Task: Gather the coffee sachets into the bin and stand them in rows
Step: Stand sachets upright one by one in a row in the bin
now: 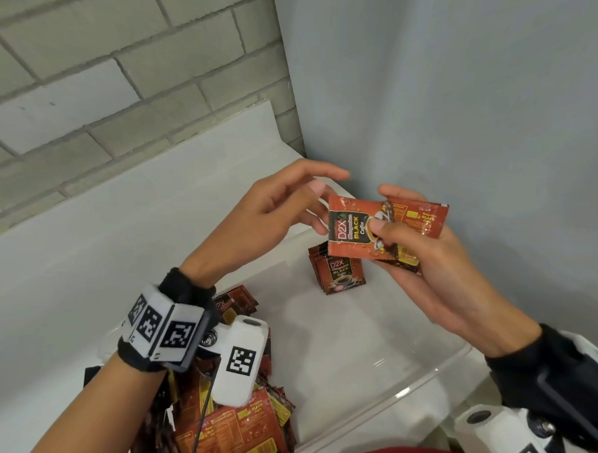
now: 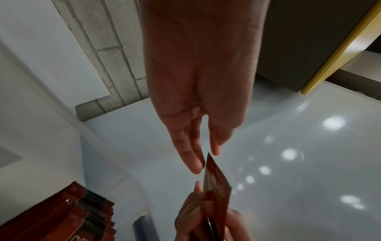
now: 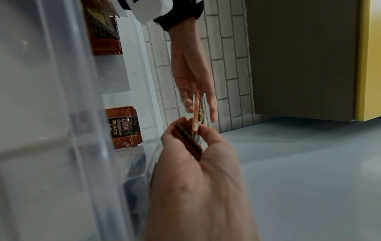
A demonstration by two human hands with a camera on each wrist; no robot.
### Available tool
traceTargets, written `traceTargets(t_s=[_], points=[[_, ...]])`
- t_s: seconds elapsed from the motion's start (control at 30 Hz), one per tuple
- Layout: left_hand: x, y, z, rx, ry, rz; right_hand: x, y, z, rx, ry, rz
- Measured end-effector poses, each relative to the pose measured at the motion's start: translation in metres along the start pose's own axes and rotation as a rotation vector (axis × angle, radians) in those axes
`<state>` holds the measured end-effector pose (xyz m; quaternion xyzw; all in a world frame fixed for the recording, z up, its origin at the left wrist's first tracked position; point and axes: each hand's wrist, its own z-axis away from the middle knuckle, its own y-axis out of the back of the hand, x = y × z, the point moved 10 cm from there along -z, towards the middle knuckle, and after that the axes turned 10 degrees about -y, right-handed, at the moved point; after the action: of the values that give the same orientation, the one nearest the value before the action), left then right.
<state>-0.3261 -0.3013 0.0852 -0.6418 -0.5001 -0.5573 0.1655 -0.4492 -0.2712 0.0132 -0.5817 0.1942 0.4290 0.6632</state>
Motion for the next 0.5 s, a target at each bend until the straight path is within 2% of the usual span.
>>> traceTargets(t_s=[0.2,0.5], points=[[0.001,-0.0066,0.0013,-0.036,0.02,0.058,0.0017,0.0017,-0.001,0.012,-0.003,-0.007],[-0.0045,-0.0028,0.0018,-0.003,0.041,0.046,0.0012,0.0005,-0.0024,0.015,-0.004,-0.017]])
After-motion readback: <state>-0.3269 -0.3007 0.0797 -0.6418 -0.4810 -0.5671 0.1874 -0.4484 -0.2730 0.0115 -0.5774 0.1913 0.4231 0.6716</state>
